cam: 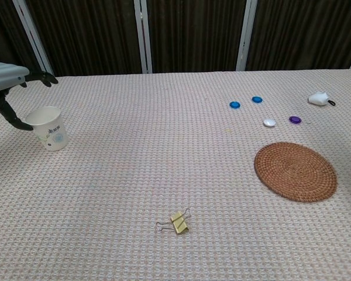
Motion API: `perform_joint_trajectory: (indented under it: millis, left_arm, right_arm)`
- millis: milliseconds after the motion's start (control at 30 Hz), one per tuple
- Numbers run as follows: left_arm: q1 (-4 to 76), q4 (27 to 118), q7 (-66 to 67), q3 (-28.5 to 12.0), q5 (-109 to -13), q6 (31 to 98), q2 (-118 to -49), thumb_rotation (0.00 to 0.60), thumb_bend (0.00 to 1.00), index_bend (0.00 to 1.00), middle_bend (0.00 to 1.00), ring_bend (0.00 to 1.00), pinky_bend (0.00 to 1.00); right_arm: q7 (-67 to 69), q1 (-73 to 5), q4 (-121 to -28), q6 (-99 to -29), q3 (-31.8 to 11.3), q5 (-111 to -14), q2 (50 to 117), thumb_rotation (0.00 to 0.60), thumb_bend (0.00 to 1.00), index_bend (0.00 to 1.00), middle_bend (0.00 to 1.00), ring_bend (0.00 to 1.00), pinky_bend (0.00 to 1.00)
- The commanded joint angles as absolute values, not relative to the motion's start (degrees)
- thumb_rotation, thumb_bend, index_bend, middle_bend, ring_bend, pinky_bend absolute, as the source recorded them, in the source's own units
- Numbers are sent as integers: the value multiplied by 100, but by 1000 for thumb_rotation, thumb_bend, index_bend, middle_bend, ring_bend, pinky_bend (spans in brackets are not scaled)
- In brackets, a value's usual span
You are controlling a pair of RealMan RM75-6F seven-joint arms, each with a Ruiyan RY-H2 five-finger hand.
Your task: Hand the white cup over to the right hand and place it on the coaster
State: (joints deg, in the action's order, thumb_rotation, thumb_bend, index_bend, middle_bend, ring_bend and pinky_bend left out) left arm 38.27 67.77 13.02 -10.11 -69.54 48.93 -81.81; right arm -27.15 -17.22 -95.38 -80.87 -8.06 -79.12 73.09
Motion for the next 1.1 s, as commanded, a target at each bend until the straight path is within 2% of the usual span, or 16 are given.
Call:
perform_joint_trajectory:
  millis: [33,233,367,800,933,1100]
  left_arm:
    - [3941,6631,1316,-997,-6888,4744,-8299,600,0,290,268,190,311]
    - [4004,6581,1417,-968,-6813,4643,-8330,600,56,449,398,292,419]
    - [4039,6671,1489,-963,-6754,4596,-8289,600,90,511,445,333,450]
    - [4180,8088,1391,-1239,-7173,5248,-7966,600,66,503,438,332,450]
    - [4420,8429,1570,-1313,-7168,5134,-8111,600,65,501,438,332,450]
    - [4848,8536,2040,-1421,-6825,4905,-8665,600,65,501,438,332,450]
  right_arm:
    - [-2724,-1720,-9529,-8083,-812,-7898,7316,600,0,0,0,0,0]
    - [-2730,-1727,-9519,-8070,-829,-7877,7326,600,0,0,0,0,0]
    - [-2714,-1723,-9516,-8070,-837,-7865,7323,600,0,0,0,0,0]
    - [-2574,-1712,-9551,-8053,-902,-7797,7255,600,0,0,0,0,0]
    - [-2543,-1708,-9554,-8058,-926,-7773,7236,600,0,0,0,0,0]
    - [-2480,-1701,-9535,-8059,-983,-7693,7201,600,0,0,0,0,0]
